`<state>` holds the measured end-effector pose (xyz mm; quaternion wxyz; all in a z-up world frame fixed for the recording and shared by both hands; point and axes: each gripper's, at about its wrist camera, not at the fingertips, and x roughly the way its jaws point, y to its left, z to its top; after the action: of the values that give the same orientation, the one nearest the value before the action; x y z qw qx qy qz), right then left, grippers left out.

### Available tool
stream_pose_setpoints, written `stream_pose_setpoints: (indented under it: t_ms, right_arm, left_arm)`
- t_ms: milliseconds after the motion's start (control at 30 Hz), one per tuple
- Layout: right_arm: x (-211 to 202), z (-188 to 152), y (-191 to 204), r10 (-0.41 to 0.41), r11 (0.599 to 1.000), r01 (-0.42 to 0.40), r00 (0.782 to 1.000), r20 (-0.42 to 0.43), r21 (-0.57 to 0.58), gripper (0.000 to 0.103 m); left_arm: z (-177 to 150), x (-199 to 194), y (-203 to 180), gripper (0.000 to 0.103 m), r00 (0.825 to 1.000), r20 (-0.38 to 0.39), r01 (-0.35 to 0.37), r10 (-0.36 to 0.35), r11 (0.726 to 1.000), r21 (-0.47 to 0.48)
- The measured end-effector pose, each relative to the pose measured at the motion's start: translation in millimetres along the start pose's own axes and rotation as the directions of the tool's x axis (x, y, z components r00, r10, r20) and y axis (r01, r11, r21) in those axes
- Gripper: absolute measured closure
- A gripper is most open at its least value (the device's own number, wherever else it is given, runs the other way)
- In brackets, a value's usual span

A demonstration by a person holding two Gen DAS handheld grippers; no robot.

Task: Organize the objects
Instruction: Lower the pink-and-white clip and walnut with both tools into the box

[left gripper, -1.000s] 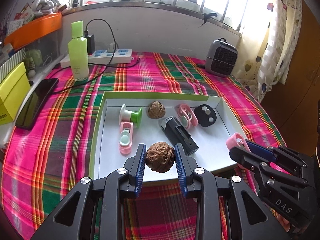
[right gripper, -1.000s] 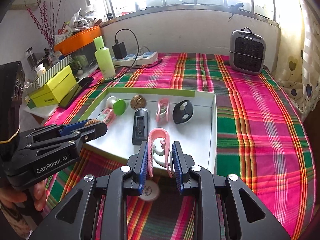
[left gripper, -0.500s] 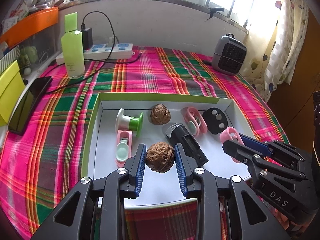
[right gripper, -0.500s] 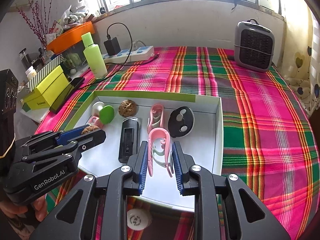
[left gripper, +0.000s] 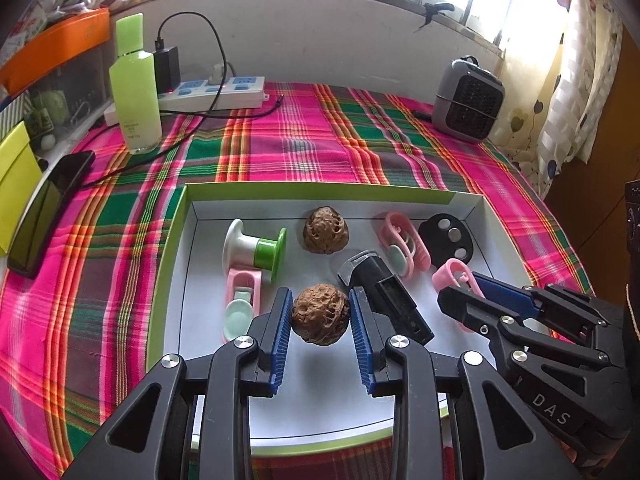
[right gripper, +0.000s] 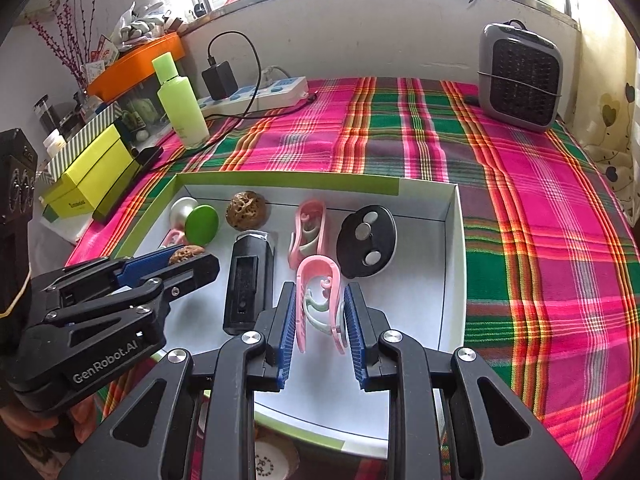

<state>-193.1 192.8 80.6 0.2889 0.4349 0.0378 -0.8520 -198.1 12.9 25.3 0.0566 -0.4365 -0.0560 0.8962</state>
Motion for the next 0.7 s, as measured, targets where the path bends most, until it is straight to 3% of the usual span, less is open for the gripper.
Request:
stream_pose_setpoints:
  t_ms: [700]
  right_arm:
    - [13, 1, 3, 0.015, 1.000, -0.015, 1.000, -0.028, -0.012, 0.078]
  left_arm:
    - [0, 10, 4, 0.076, 1.000, -0.017, -0.014, 0.014, 1.000, 0.003]
